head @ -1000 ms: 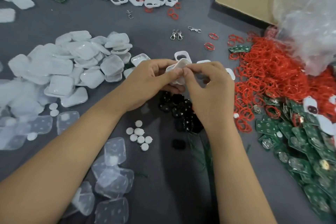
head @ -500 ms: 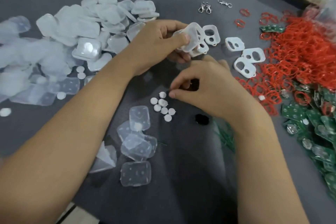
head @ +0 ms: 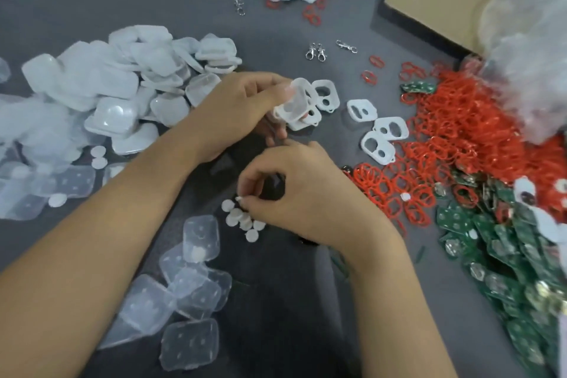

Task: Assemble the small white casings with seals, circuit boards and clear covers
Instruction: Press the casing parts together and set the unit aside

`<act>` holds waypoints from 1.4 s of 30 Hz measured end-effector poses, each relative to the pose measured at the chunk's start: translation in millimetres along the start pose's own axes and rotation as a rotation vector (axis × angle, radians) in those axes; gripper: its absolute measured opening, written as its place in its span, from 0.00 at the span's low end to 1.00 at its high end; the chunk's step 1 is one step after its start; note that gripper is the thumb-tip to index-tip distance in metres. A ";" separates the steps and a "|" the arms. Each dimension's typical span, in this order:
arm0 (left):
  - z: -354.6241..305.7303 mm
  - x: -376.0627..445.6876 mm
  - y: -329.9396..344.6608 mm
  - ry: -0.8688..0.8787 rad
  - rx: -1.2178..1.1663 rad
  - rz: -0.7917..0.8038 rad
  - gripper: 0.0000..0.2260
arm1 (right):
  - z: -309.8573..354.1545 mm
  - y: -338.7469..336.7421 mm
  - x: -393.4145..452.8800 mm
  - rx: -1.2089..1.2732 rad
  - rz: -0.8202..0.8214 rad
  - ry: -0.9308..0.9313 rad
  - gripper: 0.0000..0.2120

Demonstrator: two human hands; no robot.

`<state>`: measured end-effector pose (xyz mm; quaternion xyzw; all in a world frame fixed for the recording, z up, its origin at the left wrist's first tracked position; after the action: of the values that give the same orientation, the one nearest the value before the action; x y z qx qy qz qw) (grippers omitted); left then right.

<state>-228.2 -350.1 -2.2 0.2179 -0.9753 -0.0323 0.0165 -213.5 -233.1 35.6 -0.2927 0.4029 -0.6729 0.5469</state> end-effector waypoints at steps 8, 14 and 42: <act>9.5 -3.5 44.0 -0.172 -0.197 0.186 0.18 | -80.7 -66.2 -31.6 0.347 -0.660 0.412 0.06; 9.1 -10.1 53.8 -0.049 -0.049 0.205 0.09 | -91.2 -63.6 -34.0 0.315 -0.615 0.431 0.05; 22.2 3.7 31.0 -0.137 -0.248 0.035 0.15 | -115.3 -45.1 -38.1 0.237 -0.317 0.471 0.06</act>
<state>-245.8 -322.5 -22.1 0.1942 -0.9664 -0.1668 -0.0228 -323.5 -167.0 18.2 -0.1219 0.3867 -0.8416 0.3568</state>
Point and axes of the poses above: each hand's wrist, its own x-axis towards the middle knuckle, its own y-axis out of the palm, z = x × y, the point moved 9 cm from there along x, towards the middle knuckle, and after that the axes turned 5 degrees about -x, right-handed, at the moved point
